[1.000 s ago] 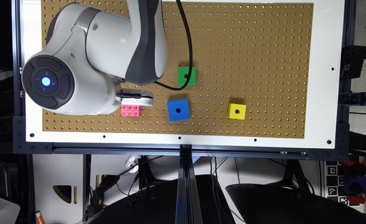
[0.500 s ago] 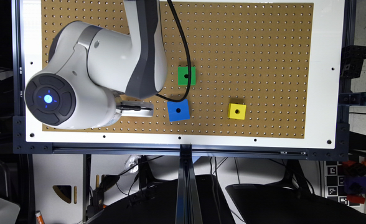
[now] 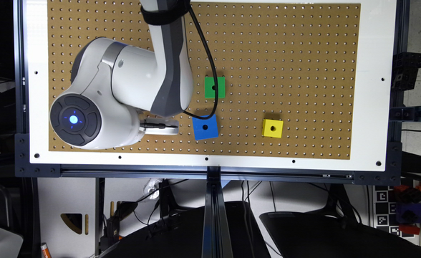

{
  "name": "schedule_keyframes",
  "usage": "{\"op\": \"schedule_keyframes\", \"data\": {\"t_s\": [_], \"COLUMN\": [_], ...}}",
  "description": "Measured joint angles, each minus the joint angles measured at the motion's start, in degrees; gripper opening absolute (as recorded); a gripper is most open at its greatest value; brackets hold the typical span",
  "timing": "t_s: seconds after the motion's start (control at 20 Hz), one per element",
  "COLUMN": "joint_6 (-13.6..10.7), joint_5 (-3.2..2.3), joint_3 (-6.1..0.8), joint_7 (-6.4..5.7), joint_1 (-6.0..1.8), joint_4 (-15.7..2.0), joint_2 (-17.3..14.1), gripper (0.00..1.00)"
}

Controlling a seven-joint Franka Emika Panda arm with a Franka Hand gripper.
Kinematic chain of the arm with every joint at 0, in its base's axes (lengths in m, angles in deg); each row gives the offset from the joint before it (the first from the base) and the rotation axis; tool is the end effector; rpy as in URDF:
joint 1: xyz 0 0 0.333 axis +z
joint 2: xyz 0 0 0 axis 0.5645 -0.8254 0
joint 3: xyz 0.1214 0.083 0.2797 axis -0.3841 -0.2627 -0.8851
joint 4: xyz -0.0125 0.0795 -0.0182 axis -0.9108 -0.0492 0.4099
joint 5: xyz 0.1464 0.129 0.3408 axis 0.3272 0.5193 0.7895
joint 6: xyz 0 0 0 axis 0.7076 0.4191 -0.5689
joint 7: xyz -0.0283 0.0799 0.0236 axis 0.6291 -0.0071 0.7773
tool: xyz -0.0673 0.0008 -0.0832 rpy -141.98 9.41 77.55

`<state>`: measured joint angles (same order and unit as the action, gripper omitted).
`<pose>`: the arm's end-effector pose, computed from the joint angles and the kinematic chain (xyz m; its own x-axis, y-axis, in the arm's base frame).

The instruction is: Pick up pink block.

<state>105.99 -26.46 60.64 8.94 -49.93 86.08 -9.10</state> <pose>0.6407 -0.1664 0.1975 0.6967 -0.7167 0.0311 -0.7162 -0.6974 -0.0274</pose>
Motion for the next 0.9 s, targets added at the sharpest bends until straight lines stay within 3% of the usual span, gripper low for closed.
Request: {"op": "schedule_keyframes", "data": {"t_s": [0.15,0.3,0.35,0.9], "joint_6": [1.9,2.2,2.2,2.2], "joint_5": [0.00,-0.03,-0.02,-0.03], "joint_3": [0.00,0.00,0.01,0.01], "joint_7": [0.00,0.00,0.00,0.00], "joint_1": [0.00,0.00,-0.02,-0.02], "joint_4": [-0.06,-0.46,-0.46,-0.46], "joint_2": [-2.2,-2.5,-2.5,-2.5], "gripper": [1.00,1.00,0.00,0.00]}}
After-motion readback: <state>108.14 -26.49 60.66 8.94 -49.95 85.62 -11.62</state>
